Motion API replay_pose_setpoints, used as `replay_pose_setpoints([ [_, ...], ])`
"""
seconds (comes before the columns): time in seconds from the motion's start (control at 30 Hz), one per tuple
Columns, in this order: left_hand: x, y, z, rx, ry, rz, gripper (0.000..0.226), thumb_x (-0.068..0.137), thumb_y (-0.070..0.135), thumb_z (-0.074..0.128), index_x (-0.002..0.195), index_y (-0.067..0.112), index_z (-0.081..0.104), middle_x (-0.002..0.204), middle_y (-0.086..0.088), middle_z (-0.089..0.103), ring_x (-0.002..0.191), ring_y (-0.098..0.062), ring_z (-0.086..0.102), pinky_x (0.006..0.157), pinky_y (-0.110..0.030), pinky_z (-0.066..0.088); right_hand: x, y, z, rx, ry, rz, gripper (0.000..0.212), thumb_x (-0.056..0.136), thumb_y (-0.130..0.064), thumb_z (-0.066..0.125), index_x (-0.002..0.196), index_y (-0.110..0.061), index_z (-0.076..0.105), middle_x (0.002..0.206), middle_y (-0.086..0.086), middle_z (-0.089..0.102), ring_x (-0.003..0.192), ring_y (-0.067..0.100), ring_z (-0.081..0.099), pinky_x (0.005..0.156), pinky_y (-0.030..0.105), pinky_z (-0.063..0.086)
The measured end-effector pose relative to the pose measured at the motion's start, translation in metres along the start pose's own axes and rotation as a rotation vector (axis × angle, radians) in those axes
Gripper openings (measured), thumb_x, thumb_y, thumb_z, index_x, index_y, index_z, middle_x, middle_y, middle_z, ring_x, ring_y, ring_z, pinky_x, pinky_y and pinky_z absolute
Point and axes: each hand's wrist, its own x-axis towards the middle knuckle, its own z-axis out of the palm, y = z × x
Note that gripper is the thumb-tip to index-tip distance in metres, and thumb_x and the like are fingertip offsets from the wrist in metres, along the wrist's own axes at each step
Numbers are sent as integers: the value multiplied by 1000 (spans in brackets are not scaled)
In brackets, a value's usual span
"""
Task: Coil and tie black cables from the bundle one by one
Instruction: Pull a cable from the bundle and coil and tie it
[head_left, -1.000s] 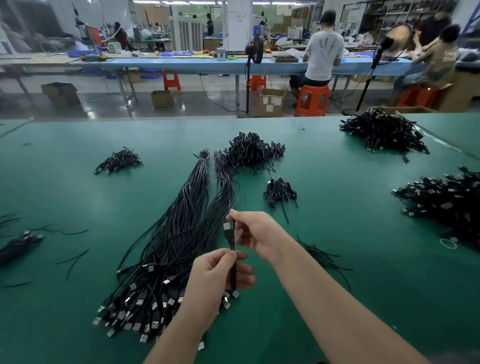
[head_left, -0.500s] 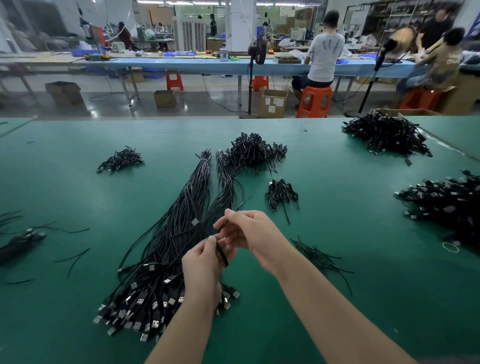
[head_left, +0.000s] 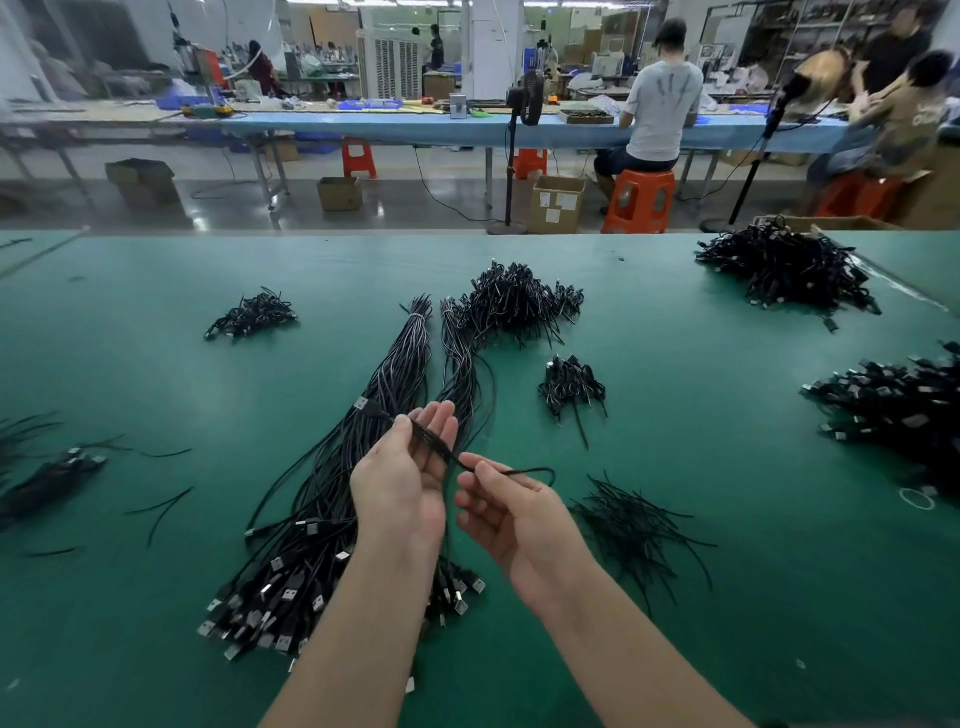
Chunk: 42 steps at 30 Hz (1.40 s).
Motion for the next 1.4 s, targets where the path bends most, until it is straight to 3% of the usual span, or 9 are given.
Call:
replay_pose_setpoints([
  [0.2,-5,5,-3,120,-202,6,25,103,9,50,108,-10,65,101,-21,75,89,-24,76,66,-25,59,0,-2,-6,176,124,245,12,86,-7,69,78,-4,77,74,6,71,57,15,67,49,24,56],
  [0.33,-7,14,-13,330,-530,-37,26,99,15,55,99,0,76,91,-13,74,69,-17,69,60,-25,56,0,-10,-14,135,83,363,19,89,-5,66,73,-2,75,68,4,66,50,11,61,45,23,54],
  [0.4,-11,16,-19,427,-663,-86,24,95,19,60,100,2,76,80,-10,69,61,-17,64,58,-27,55,4,-15,-15,60,73,353,19,92,-5,64,75,-1,73,68,4,62,52,11,57,48,22,54],
  [0.53,-20,13,-25,593,-748,-162,23,91,21,64,95,2,75,74,-14,67,57,-20,62,58,-27,55,7,-33,-11,-235,-17,195,18,99,-11,55,85,-1,60,60,5,57,54,17,53,55,27,51],
  [0.6,-25,10,-26,675,-743,-172,22,95,17,61,94,1,75,74,-15,68,58,-21,64,57,-28,55,7,-41,-8,-362,-2,104,21,100,-13,55,94,6,59,54,7,57,48,21,55,52,30,53],
  [0.7,-32,3,-28,816,-668,-162,24,101,8,53,93,-1,74,75,-18,69,60,-24,67,58,-30,56,12,-49,-5,-596,179,-29,28,98,-13,61,101,14,66,51,-1,58,46,13,54,55,26,52],
  [0.83,-40,-5,-25,894,-564,-75,26,104,4,47,96,-5,70,75,-18,71,64,-28,70,59,-30,57,14,-54,-3,-853,205,-216,41,98,-27,62,82,11,68,58,3,63,52,17,56,65,34,51],
  [1.03,-48,-18,-22,902,-462,140,28,104,3,47,89,-3,70,73,-17,73,65,-31,73,61,-32,60,8,-61,-1,-786,162,-297,29,97,-22,64,77,-3,72,65,6,70,57,16,66,67,31,61],
  [1.4,-52,-26,-26,847,-454,294,27,103,5,49,90,5,73,74,-12,74,68,-28,74,63,-28,60,1,-73,-4,-774,131,-325,24,97,-19,64,85,-1,76,71,8,74,63,18,69,67,31,61],
])
